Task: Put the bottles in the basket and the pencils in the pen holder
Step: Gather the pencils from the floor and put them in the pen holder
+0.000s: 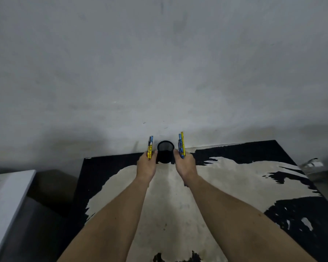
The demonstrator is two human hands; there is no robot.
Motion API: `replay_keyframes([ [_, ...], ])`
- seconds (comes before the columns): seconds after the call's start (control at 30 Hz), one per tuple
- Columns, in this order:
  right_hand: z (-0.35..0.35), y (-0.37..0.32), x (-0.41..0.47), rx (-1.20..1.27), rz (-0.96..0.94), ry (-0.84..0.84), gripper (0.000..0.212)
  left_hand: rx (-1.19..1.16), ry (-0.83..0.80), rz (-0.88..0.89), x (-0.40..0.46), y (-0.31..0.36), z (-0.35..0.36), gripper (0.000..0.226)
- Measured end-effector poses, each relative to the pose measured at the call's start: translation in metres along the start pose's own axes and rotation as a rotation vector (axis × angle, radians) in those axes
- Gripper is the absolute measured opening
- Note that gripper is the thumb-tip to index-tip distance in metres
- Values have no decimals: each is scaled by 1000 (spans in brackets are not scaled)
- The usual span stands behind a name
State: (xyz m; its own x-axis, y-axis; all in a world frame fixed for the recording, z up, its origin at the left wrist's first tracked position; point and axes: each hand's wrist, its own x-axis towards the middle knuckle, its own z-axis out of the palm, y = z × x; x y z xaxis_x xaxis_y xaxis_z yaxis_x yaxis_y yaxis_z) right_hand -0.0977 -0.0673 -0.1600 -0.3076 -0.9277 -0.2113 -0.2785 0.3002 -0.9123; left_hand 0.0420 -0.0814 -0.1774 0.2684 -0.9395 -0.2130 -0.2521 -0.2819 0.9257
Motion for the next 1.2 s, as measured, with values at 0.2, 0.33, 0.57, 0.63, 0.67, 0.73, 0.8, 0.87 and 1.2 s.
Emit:
replay_keyframes([
  [0.2, 26, -5, 73, -11, -51, -22, 44, 13, 46, -106, 59, -15, 33, 36],
  [0.33, 46, -10, 116, -44, -137, -55, 46, 29, 98, -178, 91, -29, 54, 30],
  [0.57, 78, -6, 169, 1, -271, -66, 43, -25, 170, -265, 128, -51, 82, 23],
  [0.63, 87, 0, 178, 18, -287, -73, 39, -37, 172, -278, 134, -57, 87, 18],
  [0.67, 90, 3, 181, 22, -291, -78, 38, -43, 170, -284, 136, -59, 89, 16],
  [0.73, 99, 11, 187, 17, -302, -83, 34, -63, 169, -287, 139, -64, 92, 15],
  [0.8, 107, 20, 193, 6, -317, -80, 27, -88, 163, -288, 141, -68, 92, 15],
  [0.87, 115, 29, 198, -6, -328, -70, 26, -105, 155, -283, 142, -72, 92, 13],
  [1.2, 130, 57, 202, 7, -293, -34, 32, -145, 108, -272, 146, -79, 91, 9],
])
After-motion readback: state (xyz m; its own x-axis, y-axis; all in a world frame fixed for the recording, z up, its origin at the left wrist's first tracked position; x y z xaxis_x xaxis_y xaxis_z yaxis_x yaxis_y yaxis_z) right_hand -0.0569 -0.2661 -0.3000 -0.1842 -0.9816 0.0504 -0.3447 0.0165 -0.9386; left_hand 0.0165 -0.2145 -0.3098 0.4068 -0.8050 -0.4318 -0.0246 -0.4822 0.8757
